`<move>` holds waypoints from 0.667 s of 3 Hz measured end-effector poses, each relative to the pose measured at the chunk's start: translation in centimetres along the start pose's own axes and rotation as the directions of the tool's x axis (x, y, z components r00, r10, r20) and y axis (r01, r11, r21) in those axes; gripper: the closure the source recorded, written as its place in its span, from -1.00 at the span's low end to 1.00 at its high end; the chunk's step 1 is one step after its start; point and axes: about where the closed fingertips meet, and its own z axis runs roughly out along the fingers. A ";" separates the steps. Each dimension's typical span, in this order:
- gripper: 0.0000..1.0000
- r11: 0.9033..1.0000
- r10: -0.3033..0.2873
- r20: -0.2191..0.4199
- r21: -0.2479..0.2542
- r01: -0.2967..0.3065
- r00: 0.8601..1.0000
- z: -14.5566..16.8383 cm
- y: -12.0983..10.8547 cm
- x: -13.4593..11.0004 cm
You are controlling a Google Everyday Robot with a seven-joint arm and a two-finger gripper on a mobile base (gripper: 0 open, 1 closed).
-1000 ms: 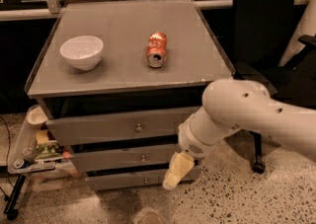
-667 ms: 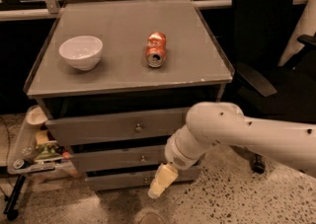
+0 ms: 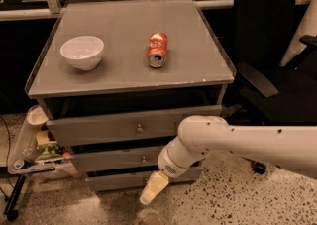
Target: Open bottom drawer
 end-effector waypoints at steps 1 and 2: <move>-1.00 0.997 0.053 0.031 -0.056 -0.051 0.998 3.6 0.0 1.6; -1.00 0.985 0.142 0.053 -0.109 -0.135 0.988 10.3 -1.3 5.0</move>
Offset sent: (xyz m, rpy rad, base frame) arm -0.0128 0.0041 -0.2196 0.1622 0.2236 -0.1730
